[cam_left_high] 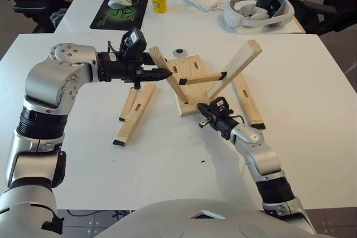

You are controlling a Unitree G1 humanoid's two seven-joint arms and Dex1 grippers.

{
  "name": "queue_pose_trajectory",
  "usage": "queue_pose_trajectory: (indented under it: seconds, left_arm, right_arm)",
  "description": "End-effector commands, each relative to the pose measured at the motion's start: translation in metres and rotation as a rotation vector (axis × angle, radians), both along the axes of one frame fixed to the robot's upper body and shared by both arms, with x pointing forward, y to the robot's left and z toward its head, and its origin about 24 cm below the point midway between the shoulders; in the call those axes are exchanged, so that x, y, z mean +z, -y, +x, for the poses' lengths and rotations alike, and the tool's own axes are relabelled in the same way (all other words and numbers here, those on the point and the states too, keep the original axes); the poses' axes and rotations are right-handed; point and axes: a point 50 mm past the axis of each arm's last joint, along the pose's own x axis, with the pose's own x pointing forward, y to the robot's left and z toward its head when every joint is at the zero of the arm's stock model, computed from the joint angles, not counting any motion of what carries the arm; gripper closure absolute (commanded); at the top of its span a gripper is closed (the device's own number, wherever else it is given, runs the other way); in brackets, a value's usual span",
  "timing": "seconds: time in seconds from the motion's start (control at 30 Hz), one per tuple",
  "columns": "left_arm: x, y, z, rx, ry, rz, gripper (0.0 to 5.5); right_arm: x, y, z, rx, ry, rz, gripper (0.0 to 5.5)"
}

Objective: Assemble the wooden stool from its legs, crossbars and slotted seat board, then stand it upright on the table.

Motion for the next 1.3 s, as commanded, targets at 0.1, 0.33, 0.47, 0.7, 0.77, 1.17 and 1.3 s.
queue_pose_trajectory:
  seconds: [0.1, 0.33, 0.47, 0.7, 0.77, 1.17, 1.3]
  left_arm:
    - [-0.028, -0.002, -0.005, 0.004, -0.055, 0.145, 3.47]
    - [-0.029, 0.001, -0.001, 0.019, -0.061, 0.134, 3.47]
    - [-0.028, 0.002, 0.006, 0.055, -0.053, 0.131, 3.47]
    - [-0.027, 0.007, 0.011, 0.039, -0.06, 0.158, 3.47]
    - [-0.023, 0.011, 0.013, 0.018, -0.062, 0.158, 3.47]
    - [-0.045, 0.007, 0.019, 0.027, -0.136, 0.209, 3.47]
    - [-0.045, 0.012, 0.021, 0.019, -0.134, 0.2, 3.47]
  right_arm:
    - [-0.035, -0.003, -0.02, 0.029, -0.215, -0.037, 5.5]
    - [-0.036, -0.005, -0.022, 0.038, -0.221, -0.038, 5.5]
    - [-0.037, -0.006, -0.021, 0.054, -0.225, -0.043, 5.5]
    - [-0.04, -0.006, -0.021, 0.044, -0.255, -0.05, 5.5]
    - [-0.041, -0.006, -0.022, 0.041, -0.27, -0.057, 5.5]
    - [-0.043, -0.007, -0.019, 0.047, -0.287, -0.076, 5.5]
    - [-0.044, -0.009, -0.021, 0.062, -0.292, -0.082, 5.5]
